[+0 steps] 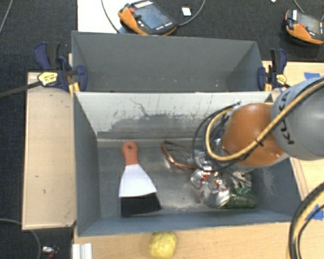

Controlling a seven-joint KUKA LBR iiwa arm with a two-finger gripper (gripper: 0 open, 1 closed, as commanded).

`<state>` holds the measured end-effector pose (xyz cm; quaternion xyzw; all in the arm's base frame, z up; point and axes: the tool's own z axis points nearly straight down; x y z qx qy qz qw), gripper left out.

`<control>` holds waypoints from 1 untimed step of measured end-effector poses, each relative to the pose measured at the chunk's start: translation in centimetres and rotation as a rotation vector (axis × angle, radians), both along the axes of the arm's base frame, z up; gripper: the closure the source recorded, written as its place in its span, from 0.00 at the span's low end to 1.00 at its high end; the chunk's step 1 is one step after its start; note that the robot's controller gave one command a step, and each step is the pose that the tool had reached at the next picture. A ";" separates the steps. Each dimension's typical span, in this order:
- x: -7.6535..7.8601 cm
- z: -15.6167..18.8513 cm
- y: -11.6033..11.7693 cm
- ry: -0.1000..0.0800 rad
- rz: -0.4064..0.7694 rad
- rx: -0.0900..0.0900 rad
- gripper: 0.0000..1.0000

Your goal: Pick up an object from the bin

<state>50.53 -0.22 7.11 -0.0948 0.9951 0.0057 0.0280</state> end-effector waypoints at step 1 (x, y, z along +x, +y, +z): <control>-2.1 0.4 1.1 -0.004 0.417 -0.025 0.00</control>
Offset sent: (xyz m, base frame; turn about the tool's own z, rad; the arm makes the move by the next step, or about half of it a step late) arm -0.0134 -0.0405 0.0335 -0.8169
